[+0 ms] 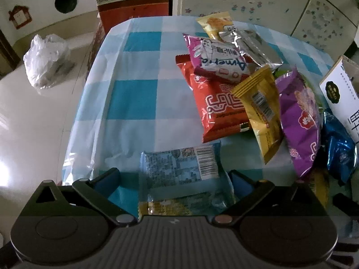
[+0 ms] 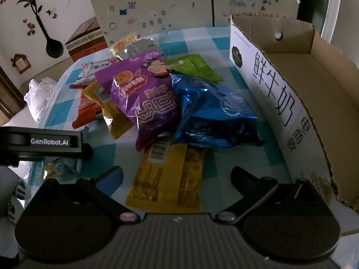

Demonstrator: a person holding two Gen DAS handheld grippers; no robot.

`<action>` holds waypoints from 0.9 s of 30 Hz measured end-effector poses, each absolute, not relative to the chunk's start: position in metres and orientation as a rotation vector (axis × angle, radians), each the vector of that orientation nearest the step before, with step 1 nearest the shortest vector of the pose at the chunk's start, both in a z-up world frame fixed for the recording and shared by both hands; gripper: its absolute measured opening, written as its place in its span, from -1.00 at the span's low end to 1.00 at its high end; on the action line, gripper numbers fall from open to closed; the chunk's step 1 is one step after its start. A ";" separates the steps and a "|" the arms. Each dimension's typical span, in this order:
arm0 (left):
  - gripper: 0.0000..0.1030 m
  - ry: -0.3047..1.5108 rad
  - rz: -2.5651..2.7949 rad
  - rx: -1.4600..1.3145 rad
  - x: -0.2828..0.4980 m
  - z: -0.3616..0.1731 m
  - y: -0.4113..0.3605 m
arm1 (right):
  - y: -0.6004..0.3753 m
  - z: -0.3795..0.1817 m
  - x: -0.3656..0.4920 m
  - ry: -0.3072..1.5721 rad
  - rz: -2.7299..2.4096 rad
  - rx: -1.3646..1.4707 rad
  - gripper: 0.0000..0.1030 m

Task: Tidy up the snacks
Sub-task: 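Close the left tool on the pale blue packet while the right tool closes on the yellow packet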

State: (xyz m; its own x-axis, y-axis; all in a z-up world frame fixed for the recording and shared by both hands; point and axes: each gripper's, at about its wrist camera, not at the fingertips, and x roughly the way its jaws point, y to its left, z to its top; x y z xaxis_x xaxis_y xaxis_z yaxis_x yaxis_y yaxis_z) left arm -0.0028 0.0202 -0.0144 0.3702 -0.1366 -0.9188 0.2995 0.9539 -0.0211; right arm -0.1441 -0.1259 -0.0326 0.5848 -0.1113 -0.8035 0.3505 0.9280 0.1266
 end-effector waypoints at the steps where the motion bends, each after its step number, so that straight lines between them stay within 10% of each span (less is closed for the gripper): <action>1: 1.00 1.158 -0.280 0.158 -0.003 -0.014 0.021 | -0.126 -0.033 -0.144 0.911 -0.275 0.282 0.98; 21: 1.00 1.187 -0.283 0.160 -0.010 -0.012 0.022 | -0.127 -0.035 -0.143 0.912 -0.301 0.250 0.95; 27: 0.77 1.130 -0.331 0.183 -0.022 -0.006 0.019 | -0.126 -0.030 -0.145 0.880 -0.290 0.230 0.43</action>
